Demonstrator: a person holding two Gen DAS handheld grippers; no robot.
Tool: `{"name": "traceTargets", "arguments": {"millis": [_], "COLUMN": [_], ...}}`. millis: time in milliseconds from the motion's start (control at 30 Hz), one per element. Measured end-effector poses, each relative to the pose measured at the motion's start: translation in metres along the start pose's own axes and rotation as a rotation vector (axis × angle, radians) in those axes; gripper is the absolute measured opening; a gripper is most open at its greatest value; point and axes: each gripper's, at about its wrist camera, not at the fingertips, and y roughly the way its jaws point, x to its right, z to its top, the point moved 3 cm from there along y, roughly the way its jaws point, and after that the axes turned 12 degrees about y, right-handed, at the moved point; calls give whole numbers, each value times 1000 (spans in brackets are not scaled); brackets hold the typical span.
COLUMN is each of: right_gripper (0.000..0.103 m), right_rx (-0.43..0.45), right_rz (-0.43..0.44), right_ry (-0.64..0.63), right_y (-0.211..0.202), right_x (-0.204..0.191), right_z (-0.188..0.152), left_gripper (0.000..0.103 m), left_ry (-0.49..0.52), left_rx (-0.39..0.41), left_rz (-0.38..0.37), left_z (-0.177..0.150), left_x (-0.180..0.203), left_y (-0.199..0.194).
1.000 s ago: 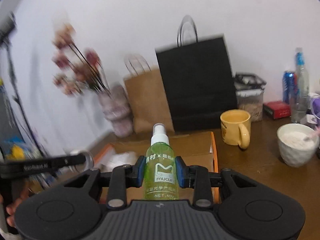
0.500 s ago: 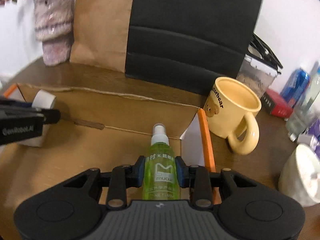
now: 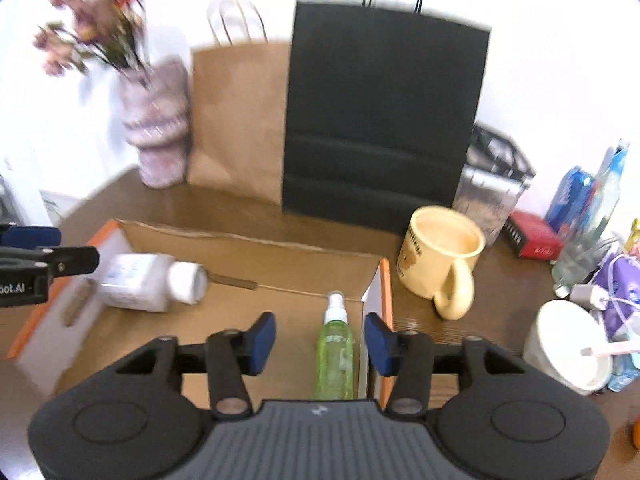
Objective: Organize rigid objects
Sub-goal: 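Lower the green spray bottle into the box while the left tool releases the tape there, then withdraw both tools from the box toward the remaining table items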
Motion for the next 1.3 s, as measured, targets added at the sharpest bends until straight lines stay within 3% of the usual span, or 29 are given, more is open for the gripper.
{"name": "traceTargets", "arguments": {"millis": [133, 300, 367, 500, 633, 800, 933, 1133, 1300], "right_gripper": [66, 66, 67, 76, 81, 83, 83, 82, 75], "right_rx": [101, 201, 252, 325, 389, 346, 325, 307, 255], "right_rz": [111, 162, 170, 227, 243, 226, 230, 196, 165], "right_ry": [44, 60, 70, 77, 67, 68, 65, 112, 137], "right_y": [-66, -122, -145, -197, -237, -256, -268, -253, -216], "right_x": [13, 20, 22, 23, 17, 10, 10, 31, 51], "right_z": [-29, -69, -89, -147, -209, -268, -300, -301, -291], "left_gripper": [72, 73, 76, 83, 85, 85, 86, 87, 88], "left_ry": [43, 27, 16, 21, -14, -11, -32, 12, 100], "left_rx": [118, 176, 234, 343, 368, 342, 321, 295, 202], "left_rz": [47, 42, 43, 36, 67, 126, 78, 56, -61], "left_z": [-29, -58, -77, -131, -185, -226, -247, -240, -232], "left_x": [3, 18, 27, 49, 68, 86, 93, 105, 141], "left_y": [-74, -134, -163, -218, -254, -278, -292, -268, -209]}}
